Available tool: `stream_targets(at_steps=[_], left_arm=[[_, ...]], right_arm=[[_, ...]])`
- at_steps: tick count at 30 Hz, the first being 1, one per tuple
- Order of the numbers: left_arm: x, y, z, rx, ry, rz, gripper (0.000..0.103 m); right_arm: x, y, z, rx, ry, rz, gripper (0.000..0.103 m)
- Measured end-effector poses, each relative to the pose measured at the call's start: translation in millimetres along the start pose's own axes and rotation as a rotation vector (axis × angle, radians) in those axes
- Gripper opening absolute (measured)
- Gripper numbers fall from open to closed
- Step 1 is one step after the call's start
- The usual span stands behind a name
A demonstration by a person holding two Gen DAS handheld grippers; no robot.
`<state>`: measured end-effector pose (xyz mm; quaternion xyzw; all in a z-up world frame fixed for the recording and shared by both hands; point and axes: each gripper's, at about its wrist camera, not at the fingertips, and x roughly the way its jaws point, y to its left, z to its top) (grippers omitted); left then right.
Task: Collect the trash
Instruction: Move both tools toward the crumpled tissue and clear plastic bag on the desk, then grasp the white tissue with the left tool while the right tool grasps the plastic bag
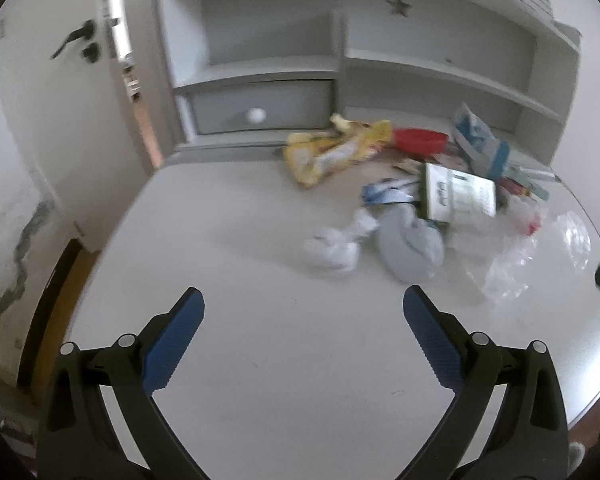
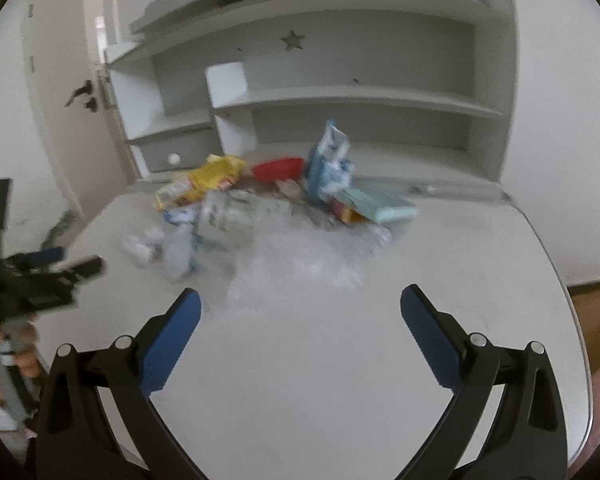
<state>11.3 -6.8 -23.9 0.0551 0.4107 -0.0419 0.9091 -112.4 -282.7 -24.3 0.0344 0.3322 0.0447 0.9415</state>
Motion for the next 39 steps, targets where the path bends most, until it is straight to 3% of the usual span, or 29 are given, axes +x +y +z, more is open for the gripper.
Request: stream_targets(at_steps=[2,5,10,16,18,20,21,23,25,27,28,31,39], left_arm=[[9.3,-11.9,4.4,0.037,0.009,-0.014,0.097],[23.8,-17.7,7.4,0.055,-0.011,-0.046,0.097],[42.1,5.9,7.6,0.023,0.026,-0.08,0.097],[68.7,12.5,26.5,0.064,0.051,-0.043,0.096],[79.6,8.2,30.2,0.066,0.071,-0.04,0.086],[90.6,5.5,31.2,0.068,0.095,-0.061,0.07],[92.1,5.7,30.9,0.063,0.079,-0.077,0.067],[91.5,5.0,31.8,0.075,0.058,-0.079,0.04],[91.1,5.7,32.7,0.07,0.056,-0.095,0.037],[87.4,9.9,31.5,0.047,0.039,-0.106,0.035],[84.2,11.5,30.5,0.037,0.029,-0.11,0.035],[71.8,17.7,27.7,0.011,0.007,-0.12,0.035],[39.0,25.9,32.2,-0.009,-0.056,-0.124,0.034]], right_arm=[[2.5,6.4,10.5,-0.073,-0.007,-0.018,0.097],[19.0,12.7,24.0,-0.151,0.05,0.004,0.097],[47.3,-0.5,23.7,-0.109,0.134,0.071,0.097],[83.8,-3.8,32.0,-0.07,0.18,0.136,0.097],[97.5,-0.3,33.2,-0.08,0.206,0.138,0.097],[106.1,2.1,31.4,-0.087,0.227,0.131,0.095],[109.7,3.2,29.2,-0.09,0.235,0.135,0.092],[115.3,2.6,25.8,-0.079,0.254,0.157,0.073],[116.0,-0.4,23.2,-0.036,0.255,0.201,0.062],[113.5,-3.0,21.6,-0.004,0.247,0.234,0.034],[111.9,-4.1,21.2,0.013,0.245,0.244,0.015],[102.9,-12.5,23.3,0.071,0.203,0.268,0.008],[55.0,-20.9,38.9,0.091,0.048,0.239,0.007]])
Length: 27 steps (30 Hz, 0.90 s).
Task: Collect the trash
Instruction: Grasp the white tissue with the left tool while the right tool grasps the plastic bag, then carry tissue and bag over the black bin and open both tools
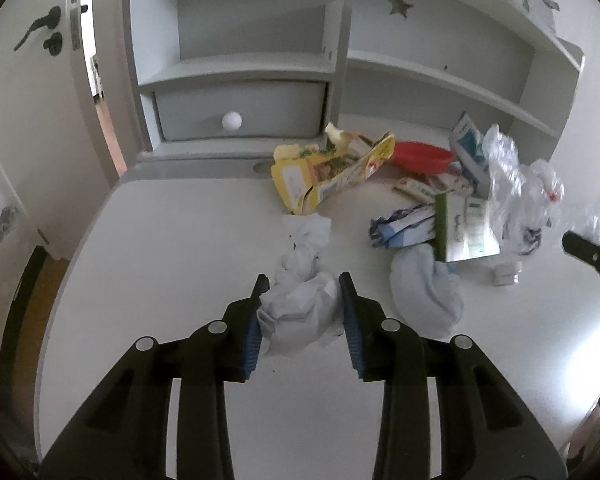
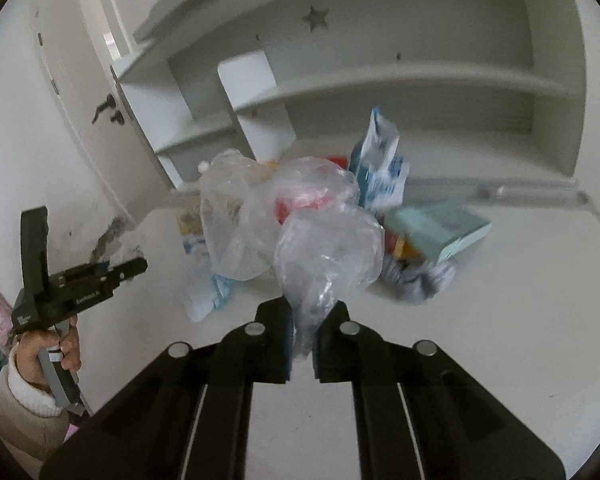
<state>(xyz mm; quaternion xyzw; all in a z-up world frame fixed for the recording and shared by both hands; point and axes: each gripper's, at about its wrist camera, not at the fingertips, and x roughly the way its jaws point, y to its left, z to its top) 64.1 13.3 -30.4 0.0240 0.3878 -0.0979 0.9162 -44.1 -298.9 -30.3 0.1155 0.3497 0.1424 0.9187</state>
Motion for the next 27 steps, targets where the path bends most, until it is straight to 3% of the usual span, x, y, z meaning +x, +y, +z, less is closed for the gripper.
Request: stream_targets(at_steps=[3,7,10,15,19,22,24,27], left_arm=[[-12.5,-6.9,2.5,0.005,-0.023,-0.016,0.034],[-27.8,-28.1,7.7,0.024,-0.049,-0.057,0.034],[-40.1,-65.5,14.7,0.074,-0.076,-0.119,0.034],[-74.8,-193.6,21.4,0.267,-0.14,-0.329,0.034],[-100.6,-317.2,-3.1,0.451,-0.143,-0.536,0.034],[-124.7,-420.9,-49.4,0.62,-0.114,-0.708,0.034],[-131.6,-466.9,-79.4,0.703,-0.087,-0.773,0.034],[-119.0,-537.8,-135.8,0.818,0.035,-0.852,0.034]], right_arm=[[-15.1,-1.6,1.6,0.003,-0.039,-0.008,0.007],[-10.6,1.1,-5.8,-0.011,-0.012,-0.026,0.007],[-40.7,-5.0,-8.9,-0.029,-0.057,-0.054,0.007],[-147.7,-49.2,-12.1,-0.019,-0.165,-0.192,0.007],[-237.8,-104.8,-39.9,0.057,-0.207,-0.367,0.007],[-302.5,-148.8,-76.9,0.146,-0.21,-0.501,0.008],[-335.2,-180.9,-109.6,0.221,-0.179,-0.561,0.007],[-354.9,-228.8,-162.5,0.332,-0.09,-0.593,0.008]])
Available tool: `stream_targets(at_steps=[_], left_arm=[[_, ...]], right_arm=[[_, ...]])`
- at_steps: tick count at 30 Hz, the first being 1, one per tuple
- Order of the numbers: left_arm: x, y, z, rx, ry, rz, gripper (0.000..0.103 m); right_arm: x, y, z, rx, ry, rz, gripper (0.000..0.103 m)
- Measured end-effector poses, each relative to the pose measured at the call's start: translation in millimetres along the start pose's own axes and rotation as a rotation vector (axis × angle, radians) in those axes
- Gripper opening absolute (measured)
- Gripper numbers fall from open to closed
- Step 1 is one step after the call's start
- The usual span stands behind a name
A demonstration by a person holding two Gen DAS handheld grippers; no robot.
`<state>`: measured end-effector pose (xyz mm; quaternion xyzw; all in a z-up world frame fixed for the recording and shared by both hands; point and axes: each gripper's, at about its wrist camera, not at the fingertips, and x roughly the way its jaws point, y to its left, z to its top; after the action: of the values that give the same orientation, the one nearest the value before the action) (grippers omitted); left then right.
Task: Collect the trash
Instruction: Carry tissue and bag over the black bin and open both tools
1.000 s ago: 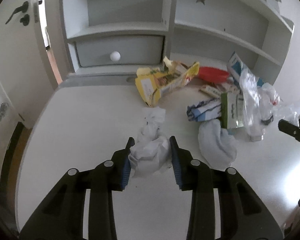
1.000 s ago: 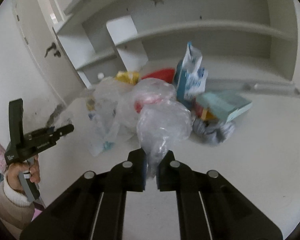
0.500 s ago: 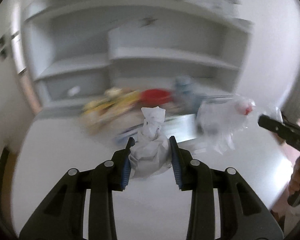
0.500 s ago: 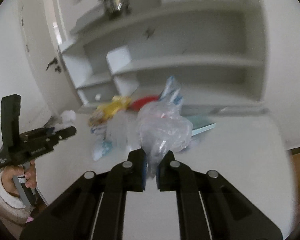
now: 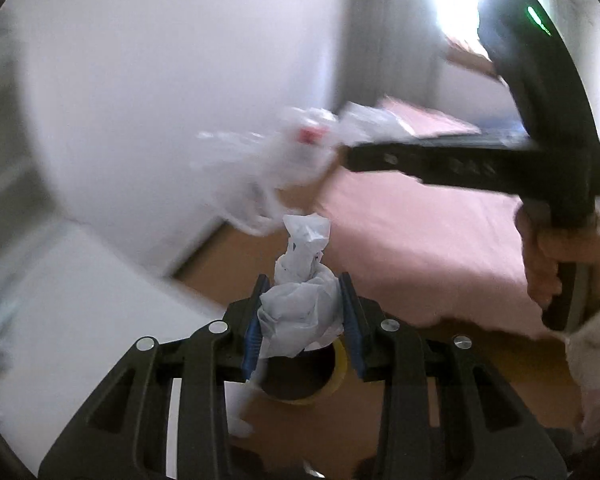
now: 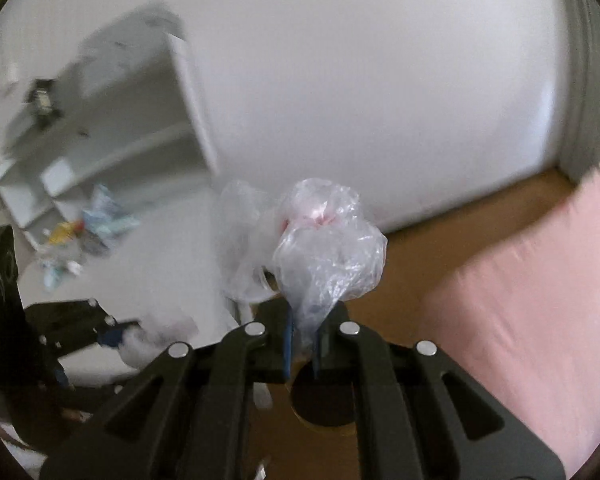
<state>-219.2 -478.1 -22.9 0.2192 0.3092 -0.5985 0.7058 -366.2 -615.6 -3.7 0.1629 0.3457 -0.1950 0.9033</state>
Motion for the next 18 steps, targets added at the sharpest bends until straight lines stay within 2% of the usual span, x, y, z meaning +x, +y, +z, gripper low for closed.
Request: stream_targets(at_steps=[1,5,8,10,11,13,14,18], left_arm=[[18.8,-7.6,-2.5,0.007,0.034,-0.015,0.034],[141.1,-26.7,-35.4,0.064,0.301,-0.043,0.034],[232.3,-4.8,-73.3,0.072,0.489,-0.019,0.034],[277.4,21.8,-108.4,-0.002,0.607,-0.011,0.034],[283.0,28.1,-119.3,-0.032,0.631,-0.01,0.034],[314.9,68.3,-141.1,-0.131,0.685,-0.005,0.034],[314.6,72.4,-151.0,-0.162,0.701,-0.003,0.034],[341.0,98.8,-154.7,-0.213,0.754,-0.012,0.034]], right_arm=[[10.6,-20.0,-12.7,0.028,0.046,-0.004,0.008],[76.8,-80.0,-69.0,0.157,0.238,0.0,0.008],[153.7,-117.4,-118.2,0.258,0.397,0.024,0.008],[196.0,-126.8,-142.9,0.295,0.48,0.035,0.008],[224.6,-130.4,-161.1,0.315,0.536,0.043,0.008],[260.7,-136.9,-183.5,0.347,0.604,0.064,0.008],[278.4,-134.2,-192.8,0.362,0.635,0.074,0.008],[332.7,-131.9,-221.4,0.417,0.731,0.137,0.008]])
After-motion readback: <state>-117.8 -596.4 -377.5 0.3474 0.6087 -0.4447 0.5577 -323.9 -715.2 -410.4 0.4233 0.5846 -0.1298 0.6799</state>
